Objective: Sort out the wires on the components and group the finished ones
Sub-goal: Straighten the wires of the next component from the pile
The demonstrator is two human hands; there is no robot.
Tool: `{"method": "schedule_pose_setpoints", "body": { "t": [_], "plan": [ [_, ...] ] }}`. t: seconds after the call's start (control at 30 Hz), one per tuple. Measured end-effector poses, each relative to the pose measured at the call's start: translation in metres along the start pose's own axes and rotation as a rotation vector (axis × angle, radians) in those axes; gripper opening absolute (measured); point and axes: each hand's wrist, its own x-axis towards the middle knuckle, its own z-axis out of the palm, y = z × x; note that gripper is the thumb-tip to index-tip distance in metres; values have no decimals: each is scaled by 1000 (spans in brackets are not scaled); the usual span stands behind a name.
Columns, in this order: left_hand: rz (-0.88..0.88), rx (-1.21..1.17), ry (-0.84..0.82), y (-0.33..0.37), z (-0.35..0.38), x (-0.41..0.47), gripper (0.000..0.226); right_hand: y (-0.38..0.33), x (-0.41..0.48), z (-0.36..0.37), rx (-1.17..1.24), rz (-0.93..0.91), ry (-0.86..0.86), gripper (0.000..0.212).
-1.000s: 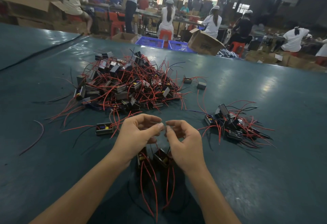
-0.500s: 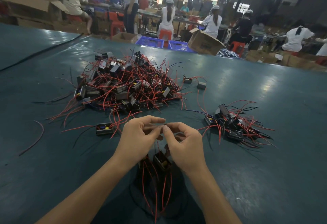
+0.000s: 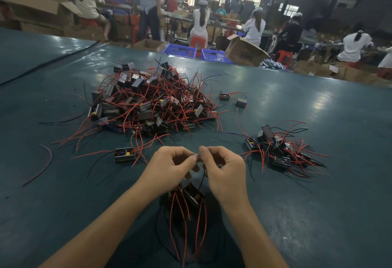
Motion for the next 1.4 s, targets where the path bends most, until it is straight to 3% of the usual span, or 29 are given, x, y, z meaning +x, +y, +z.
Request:
{"method": "schedule_pose_setpoints", "body": {
  "t": [0.13, 0.3, 0.43, 0.7, 0.97, 1.23, 1.4],
  "plan": [
    [-49, -116, -31, 1, 1, 0, 11, 1, 1, 0, -29, -13, 39, 12],
    [-71, -206, -64, 3, 4, 0, 7, -1, 2, 0, 161, 88, 36, 3],
    [-40, -221, -92, 6, 6, -2, 4, -2, 3, -2, 199, 87, 52, 10],
    [22, -70, -54, 4, 10, -4, 9, -1, 2, 1, 99, -14, 92, 20],
    [31, -59, -26, -1, 6, -2, 8, 4, 3, 1, 263, 164, 36, 21],
    [104, 2, 78, 1, 7, -4, 9, -2, -1, 0, 75, -47, 11, 26],
    [219, 64, 119, 1, 9, -6, 9, -5, 1, 0, 130, 36, 26, 23]
  ]
}}
